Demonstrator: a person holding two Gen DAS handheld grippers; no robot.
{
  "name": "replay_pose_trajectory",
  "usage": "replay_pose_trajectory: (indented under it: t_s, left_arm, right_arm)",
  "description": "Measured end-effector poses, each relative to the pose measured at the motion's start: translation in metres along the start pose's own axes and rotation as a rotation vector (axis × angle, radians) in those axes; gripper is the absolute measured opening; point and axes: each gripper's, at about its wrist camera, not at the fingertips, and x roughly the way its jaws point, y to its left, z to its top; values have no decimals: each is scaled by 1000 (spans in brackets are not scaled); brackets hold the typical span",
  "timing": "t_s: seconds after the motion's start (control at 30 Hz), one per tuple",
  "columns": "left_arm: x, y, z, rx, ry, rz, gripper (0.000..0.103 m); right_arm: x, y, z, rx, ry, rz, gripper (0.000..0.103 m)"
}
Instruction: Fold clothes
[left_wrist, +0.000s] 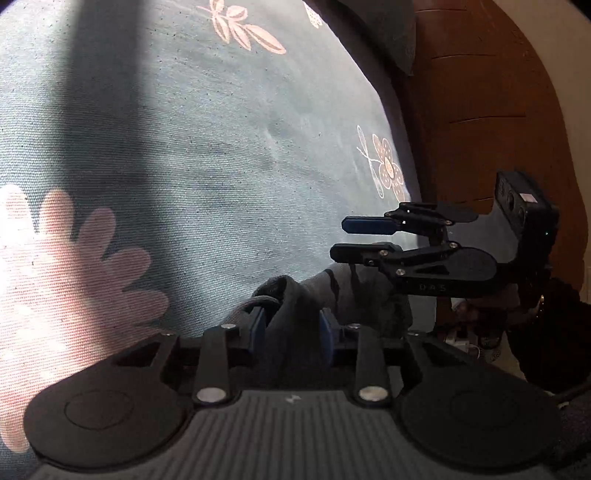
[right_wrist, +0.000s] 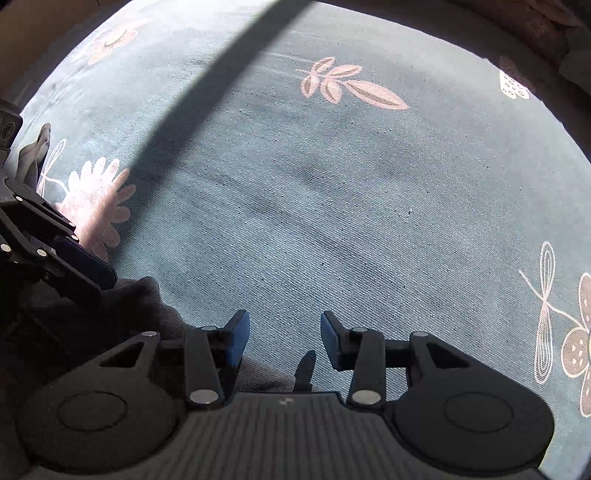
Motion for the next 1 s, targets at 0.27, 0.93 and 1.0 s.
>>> replay_pose_trajectory:
  t_s: [0.27, 0.93, 1.0]
  left_arm:
    - [13, 7, 21, -15, 76, -10, 42]
    - [21, -12, -23, -156, 4, -7, 54]
    - [22, -9, -18, -173, -48, 41, 49]
  right_arm:
    - [-4, -2, -33, 34, -5, 6, 48]
    - [-11, -1, -85, 75, -12, 95, 50]
    - [-11, -4, -92, 80, -9, 87, 50]
